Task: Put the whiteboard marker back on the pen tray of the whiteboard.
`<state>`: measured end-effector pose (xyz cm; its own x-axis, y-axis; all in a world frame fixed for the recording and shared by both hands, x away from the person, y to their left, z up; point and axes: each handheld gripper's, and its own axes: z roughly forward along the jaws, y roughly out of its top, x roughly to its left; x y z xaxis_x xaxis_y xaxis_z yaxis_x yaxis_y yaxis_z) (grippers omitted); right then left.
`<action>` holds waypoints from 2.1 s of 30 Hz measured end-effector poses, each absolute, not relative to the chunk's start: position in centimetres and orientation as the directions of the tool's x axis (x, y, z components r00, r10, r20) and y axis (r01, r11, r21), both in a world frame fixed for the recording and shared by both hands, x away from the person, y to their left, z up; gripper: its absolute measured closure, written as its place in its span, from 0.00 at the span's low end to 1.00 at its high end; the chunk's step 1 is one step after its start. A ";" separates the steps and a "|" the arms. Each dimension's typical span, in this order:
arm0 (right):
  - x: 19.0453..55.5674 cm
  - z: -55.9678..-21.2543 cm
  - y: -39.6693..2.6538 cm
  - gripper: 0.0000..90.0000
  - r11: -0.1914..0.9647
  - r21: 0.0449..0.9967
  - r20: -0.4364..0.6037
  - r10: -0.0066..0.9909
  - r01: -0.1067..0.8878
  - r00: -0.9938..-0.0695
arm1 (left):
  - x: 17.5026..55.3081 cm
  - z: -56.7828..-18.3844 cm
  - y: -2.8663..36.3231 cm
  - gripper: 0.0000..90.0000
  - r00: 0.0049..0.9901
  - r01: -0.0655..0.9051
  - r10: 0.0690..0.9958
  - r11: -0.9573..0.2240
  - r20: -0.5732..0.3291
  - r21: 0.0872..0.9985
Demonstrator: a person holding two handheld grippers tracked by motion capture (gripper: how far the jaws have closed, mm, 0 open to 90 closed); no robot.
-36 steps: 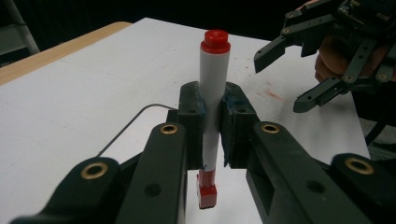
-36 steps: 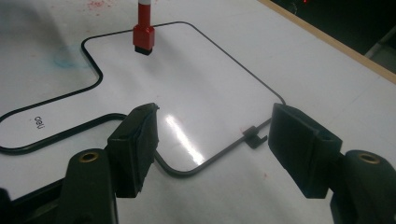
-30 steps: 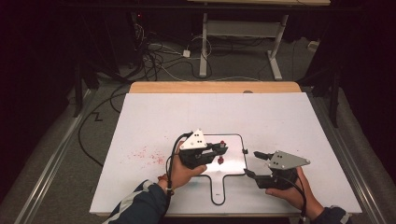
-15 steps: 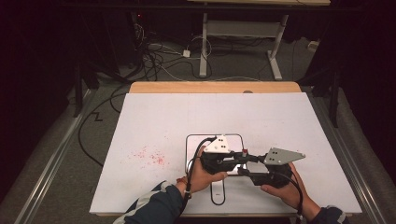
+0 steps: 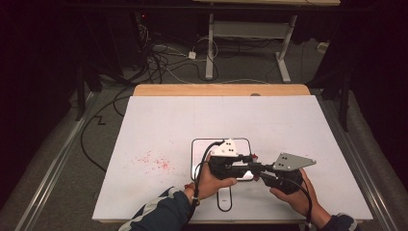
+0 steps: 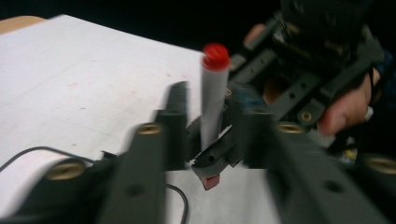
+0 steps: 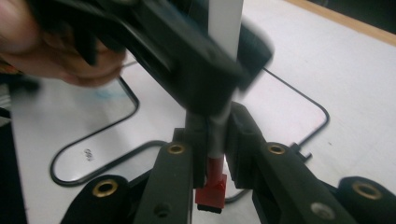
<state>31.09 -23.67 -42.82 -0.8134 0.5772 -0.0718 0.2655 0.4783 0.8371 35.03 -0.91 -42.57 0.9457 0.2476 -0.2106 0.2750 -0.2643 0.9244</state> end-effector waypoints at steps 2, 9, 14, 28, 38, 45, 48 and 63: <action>31.3 -42.8 -23.9 0.90 0.467 0.833 -0.053 0.600 0.296 -0.798 | 34.8 -41.6 0.6 0.51 0.938 0.258 0.303 -0.278 -0.170 0.925; 34.2 -43.4 -25.1 0.90 0.390 0.767 0.125 0.688 0.510 -0.714 | 33.4 -41.1 11.1 0.29 0.796 0.171 0.601 -0.328 0.065 0.929; 36.2 -44.6 -25.3 0.90 0.358 0.697 0.229 0.711 0.622 -0.665 | 32.0 -44.4 15.7 0.28 0.699 0.282 0.710 -0.388 0.089 0.877; 38.2 -46.5 -23.0 0.86 0.392 0.694 0.111 0.771 0.604 -0.627 | 29.1 -46.4 16.8 0.26 0.710 0.349 0.701 -0.437 0.070 0.829; 38.5 -46.5 -22.1 0.75 0.466 0.719 -0.059 0.781 0.516 -0.622 | 29.3 -46.5 16.7 0.26 0.721 0.359 0.691 -0.435 0.051 0.826; 39.2 -46.8 -22.8 0.70 0.447 0.711 -0.032 0.792 0.543 -0.610 | 29.3 -46.4 16.6 0.26 0.724 0.351 0.688 -0.434 0.053 0.830; 39.2 -46.8 -22.8 0.69 0.436 0.713 -0.028 0.801 0.549 -0.599 | 29.4 -46.4 16.6 0.26 0.722 0.355 0.690 -0.432 0.050 0.829; 40.6 -46.9 -23.0 0.61 0.381 0.725 0.000 0.833 0.574 -0.553 | 29.5 -46.6 16.1 0.26 0.743 0.347 0.666 -0.458 0.058 0.818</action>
<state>40.57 -22.97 -46.88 -0.5528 0.8333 -0.0002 0.5738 0.3808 0.7251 29.46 16.11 -46.61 0.7435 0.6662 0.0583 0.3465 -0.4583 0.8185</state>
